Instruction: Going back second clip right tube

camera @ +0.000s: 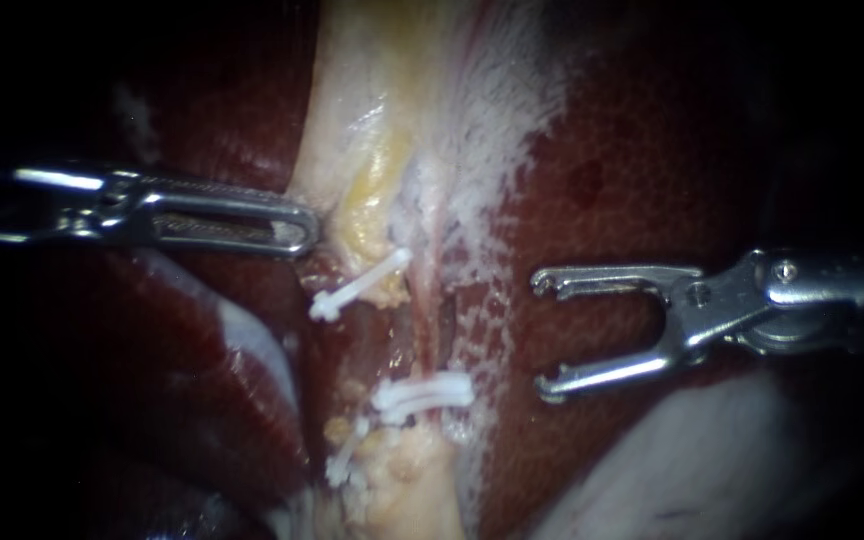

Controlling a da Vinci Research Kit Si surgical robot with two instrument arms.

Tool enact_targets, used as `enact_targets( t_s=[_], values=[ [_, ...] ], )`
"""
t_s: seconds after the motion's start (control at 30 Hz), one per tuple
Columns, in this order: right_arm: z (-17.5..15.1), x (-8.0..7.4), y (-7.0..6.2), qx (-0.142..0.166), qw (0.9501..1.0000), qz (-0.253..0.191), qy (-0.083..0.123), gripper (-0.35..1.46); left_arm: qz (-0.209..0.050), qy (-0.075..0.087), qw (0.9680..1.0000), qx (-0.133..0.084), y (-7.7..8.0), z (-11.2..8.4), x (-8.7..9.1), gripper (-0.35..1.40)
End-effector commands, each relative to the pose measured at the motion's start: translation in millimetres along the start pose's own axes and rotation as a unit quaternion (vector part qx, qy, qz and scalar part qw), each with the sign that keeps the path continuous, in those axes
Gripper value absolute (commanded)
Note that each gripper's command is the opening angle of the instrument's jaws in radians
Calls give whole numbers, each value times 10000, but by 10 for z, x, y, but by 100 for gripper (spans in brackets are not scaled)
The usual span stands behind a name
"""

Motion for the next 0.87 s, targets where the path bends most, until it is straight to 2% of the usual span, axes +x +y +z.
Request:
enact_targets(
  t_s=[0.03, 0.53, 0.87],
  values=[
    [0, 0, 0, 1, 10000, 1, 0, 60, 2, 8, 10000, 9, -1, 1, 0, -35],
    [-1, -1, 0, 1, 10000, 1, -1, 60, 7, 16, 10000, 31, -9, 3, 1, -35],
    [-2, 0, 0, 1, 10000, 1, 0, 60, 9, 17, 10000, 33, -9, 3, 1, -35]
  ],
)
